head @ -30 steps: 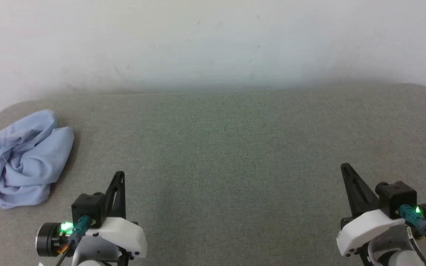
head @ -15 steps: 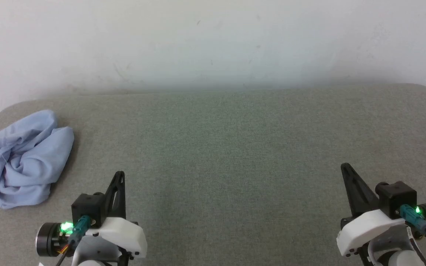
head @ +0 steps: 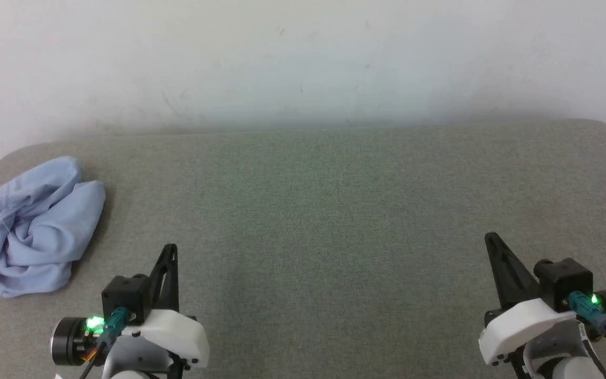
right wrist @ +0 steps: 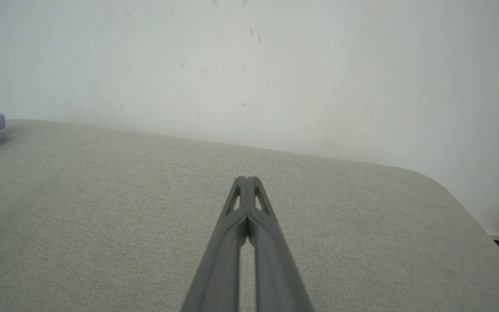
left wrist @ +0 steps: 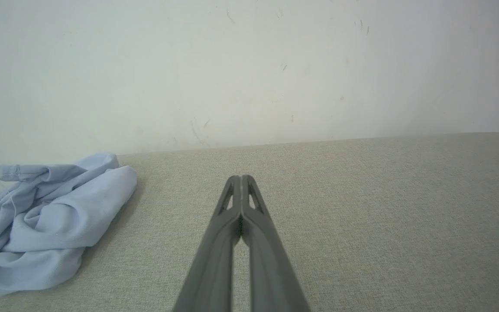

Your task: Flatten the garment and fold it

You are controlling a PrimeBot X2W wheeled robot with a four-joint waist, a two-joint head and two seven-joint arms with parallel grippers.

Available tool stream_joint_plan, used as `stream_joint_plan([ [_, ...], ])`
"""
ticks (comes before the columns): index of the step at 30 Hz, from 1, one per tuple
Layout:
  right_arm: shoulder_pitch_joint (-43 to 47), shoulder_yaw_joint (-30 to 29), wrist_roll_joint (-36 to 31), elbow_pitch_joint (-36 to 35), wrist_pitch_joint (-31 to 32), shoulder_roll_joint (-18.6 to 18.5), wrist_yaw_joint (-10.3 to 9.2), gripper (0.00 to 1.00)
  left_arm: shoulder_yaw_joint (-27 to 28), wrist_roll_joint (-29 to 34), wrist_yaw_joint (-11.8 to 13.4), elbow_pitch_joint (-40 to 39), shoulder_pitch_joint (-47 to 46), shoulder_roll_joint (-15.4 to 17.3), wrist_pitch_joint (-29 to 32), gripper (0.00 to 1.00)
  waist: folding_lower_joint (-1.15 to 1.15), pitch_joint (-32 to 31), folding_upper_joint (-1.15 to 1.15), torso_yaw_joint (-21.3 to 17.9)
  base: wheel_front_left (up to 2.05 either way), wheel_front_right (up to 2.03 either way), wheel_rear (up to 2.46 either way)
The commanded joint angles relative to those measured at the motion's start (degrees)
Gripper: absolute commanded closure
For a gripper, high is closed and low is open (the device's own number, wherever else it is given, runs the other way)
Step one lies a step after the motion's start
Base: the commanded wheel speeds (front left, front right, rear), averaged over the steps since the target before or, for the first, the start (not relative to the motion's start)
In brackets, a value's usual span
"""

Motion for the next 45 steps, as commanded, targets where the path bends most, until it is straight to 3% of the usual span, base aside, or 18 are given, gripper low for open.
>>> stream_joint_plan([
  [1,-0.8,0.0,-0.4,-0.3,0.0,0.2,-0.05,1.00,0.2,0.4,0.2,0.0,-0.7,-0.1,0.0,1.00,0.00,0.0,0.00,0.0,0.00,0.00,0.00],
  [45,-0.8,0.0,-0.4,-0.3,0.0,0.2,-0.05,1.00,0.2,0.4,0.2,0.0,-0.7,-0.1,0.0,1.00,0.00,0.0,0.00,0.0,0.00,0.00,0.00],
])
